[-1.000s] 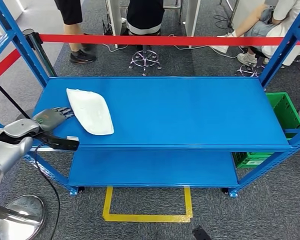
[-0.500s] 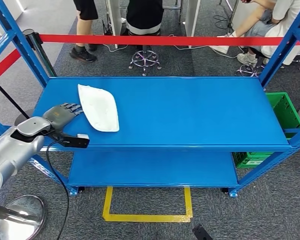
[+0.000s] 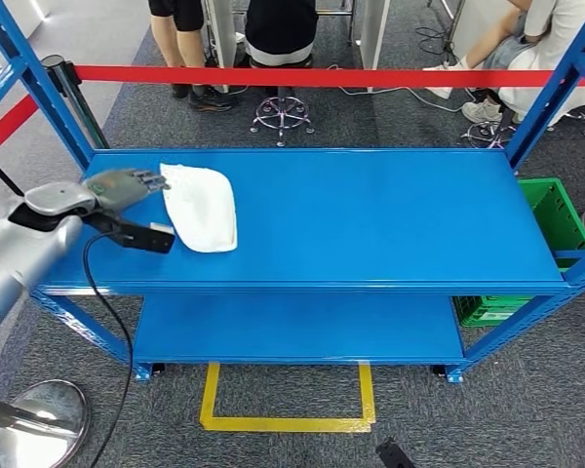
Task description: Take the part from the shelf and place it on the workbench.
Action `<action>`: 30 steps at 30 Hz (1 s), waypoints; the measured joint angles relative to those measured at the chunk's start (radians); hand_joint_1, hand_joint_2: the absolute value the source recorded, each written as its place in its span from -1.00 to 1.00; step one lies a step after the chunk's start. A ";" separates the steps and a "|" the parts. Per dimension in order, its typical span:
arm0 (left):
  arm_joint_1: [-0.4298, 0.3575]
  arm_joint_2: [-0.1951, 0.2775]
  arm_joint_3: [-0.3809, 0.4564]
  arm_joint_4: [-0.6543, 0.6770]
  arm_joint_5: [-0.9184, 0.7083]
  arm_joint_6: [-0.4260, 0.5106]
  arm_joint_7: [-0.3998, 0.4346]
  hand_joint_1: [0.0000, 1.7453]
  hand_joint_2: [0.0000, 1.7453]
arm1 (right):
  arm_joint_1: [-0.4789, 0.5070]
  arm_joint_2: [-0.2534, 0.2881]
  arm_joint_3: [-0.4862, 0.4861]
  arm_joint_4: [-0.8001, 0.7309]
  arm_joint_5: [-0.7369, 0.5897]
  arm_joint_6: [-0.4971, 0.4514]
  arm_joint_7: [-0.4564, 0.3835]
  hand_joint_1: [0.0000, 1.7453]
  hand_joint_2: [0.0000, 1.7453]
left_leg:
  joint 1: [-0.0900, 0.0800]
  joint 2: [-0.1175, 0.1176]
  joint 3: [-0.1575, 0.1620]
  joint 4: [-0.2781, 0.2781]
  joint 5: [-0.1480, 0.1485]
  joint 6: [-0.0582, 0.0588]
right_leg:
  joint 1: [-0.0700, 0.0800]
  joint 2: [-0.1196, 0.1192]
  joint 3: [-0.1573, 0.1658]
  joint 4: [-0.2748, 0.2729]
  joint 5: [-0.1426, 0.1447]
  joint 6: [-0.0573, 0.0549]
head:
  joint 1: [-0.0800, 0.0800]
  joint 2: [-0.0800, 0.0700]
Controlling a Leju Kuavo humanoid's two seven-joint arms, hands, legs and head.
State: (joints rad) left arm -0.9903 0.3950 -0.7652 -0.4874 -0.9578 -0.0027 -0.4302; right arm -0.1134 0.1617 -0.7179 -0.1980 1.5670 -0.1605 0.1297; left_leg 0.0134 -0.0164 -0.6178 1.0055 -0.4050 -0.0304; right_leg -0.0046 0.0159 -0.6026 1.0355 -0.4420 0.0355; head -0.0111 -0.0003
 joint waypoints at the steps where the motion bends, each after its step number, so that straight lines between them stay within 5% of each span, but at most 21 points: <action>1: -0.009 0.000 0.000 -0.009 0.002 -0.006 0.000 -1.00 1.00 | 0.001 0.000 0.000 0.000 -0.001 0.000 0.000 -1.00 1.00 | 0.000 0.000 0.000 0.000 0.000 0.000 | 0.000 0.000 0.000 0.000 0.000 0.000 | 0.000 0.000; 15: -0.068 0.004 -0.046 -0.196 0.015 -0.042 0.033 -1.00 1.00 | 0.010 -0.003 -0.001 0.000 0.000 -0.007 -0.006 -1.00 1.00 | 0.000 0.000 -0.001 0.000 0.000 0.000 | 0.000 0.000 -0.001 0.000 0.000 0.000 | 0.000 0.000; 22: -0.023 -0.041 -0.081 -0.146 0.012 0.061 0.009 -1.00 1.00 | 0.003 -0.003 0.001 0.000 0.001 -0.005 -0.003 -1.00 1.00 | 0.000 0.000 -0.001 0.000 0.000 0.000 | 0.000 0.001 -0.001 0.000 0.000 0.000 | 0.000 0.000; 30: -0.001 -0.082 -0.114 -0.070 0.006 0.033 0.001 -1.00 1.00 | -0.001 -0.003 0.007 0.000 0.001 -0.003 0.003 -1.00 1.00 | 0.000 0.000 -0.001 0.000 0.000 0.000 | -0.001 0.001 -0.001 0.000 0.000 0.000 | 0.000 0.000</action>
State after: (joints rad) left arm -0.9909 0.3132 -0.8796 -0.5579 -0.9513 0.0304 -0.4290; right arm -0.1139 0.1591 -0.7114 -0.1980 1.5679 -0.1637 0.1328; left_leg 0.0132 -0.0162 -0.6192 1.0055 -0.4051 -0.0303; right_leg -0.0052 0.0165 -0.6038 1.0355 -0.4419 0.0356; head -0.0111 -0.0004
